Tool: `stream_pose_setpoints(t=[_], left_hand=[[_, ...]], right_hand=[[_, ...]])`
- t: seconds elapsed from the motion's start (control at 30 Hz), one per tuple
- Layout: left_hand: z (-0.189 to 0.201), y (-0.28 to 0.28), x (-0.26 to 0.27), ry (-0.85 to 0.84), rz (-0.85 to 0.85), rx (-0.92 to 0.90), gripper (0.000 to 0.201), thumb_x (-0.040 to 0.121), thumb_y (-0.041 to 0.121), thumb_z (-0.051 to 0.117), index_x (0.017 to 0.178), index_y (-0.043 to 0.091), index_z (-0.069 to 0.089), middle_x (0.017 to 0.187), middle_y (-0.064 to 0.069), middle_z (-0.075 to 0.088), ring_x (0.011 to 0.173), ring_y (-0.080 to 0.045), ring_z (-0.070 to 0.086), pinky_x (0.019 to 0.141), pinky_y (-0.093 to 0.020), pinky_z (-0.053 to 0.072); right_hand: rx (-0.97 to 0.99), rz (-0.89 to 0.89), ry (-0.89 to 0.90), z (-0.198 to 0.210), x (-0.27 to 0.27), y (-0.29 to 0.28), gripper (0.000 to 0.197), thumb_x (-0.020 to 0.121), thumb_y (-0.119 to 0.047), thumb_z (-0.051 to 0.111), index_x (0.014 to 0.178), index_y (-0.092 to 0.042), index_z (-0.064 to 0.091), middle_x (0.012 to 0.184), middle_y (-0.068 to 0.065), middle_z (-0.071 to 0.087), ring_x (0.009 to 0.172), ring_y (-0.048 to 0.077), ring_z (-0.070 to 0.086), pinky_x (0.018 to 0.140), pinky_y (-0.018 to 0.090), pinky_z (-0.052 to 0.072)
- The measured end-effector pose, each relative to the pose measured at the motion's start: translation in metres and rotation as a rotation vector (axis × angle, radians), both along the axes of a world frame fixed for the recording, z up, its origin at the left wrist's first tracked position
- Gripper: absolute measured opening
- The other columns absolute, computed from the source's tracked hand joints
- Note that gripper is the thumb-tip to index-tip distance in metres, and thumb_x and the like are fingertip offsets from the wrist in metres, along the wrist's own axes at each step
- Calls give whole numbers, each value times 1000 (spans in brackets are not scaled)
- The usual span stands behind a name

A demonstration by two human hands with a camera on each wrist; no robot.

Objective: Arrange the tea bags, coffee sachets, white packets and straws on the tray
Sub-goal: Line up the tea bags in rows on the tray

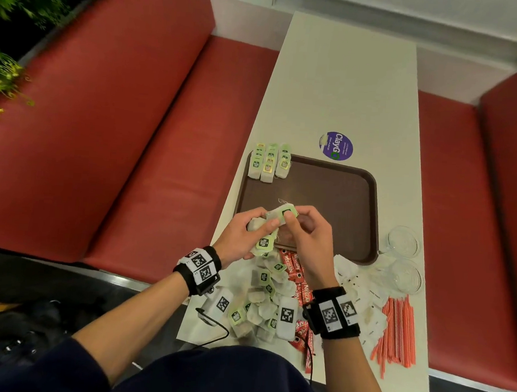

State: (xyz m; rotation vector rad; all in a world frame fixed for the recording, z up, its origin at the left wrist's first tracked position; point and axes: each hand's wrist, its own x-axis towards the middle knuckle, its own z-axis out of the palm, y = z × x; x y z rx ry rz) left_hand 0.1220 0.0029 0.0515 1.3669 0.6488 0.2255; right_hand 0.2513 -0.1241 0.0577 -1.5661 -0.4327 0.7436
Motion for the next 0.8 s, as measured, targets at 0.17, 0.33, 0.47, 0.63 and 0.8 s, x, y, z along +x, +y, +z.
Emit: stream_pose_setpoints(t=[0.17,0.33,0.47,0.63,0.8], left_hand=[[2,10,16,-30,64,-15,35,104,40,70,102,6,61,74,-10,57,56,-24,49,40,-23,31],[-4,22,18,15,138,-75,27,104,33,72,108,7,64,79,-2,68,57,-16,57,40,-22,32],[-15,34,12,52,242,-152,28,106,30,68,112,3,63,87,-7,70,66,-21,62,37,-21,29],[-26,48,7,45,320,-238,22,110,29,61,113,8,64,97,-13,67,69,-18,61,42,-23,36],[-24,60,7,4,335,-402,20,111,27,56,121,10,61,104,-10,71,82,-18,68,60,-29,54]], right_hand=[[82,-23,17,3,4,16,16,104,-20,76,113,-7,74,105,11,81,90,21,74,80,34,60],[11,-182,-65,-7,48,37,16,103,-25,77,113,-13,72,99,6,83,89,21,79,81,35,63],[-254,-183,-344,-36,105,57,16,100,-37,77,108,-24,73,91,-8,79,86,3,74,92,38,60],[-459,44,-441,-71,144,91,14,101,-31,76,106,-17,76,95,-5,76,91,12,70,98,37,55],[-542,243,-467,-88,151,128,17,98,-35,80,98,-19,74,90,-3,72,92,17,66,84,29,46]])
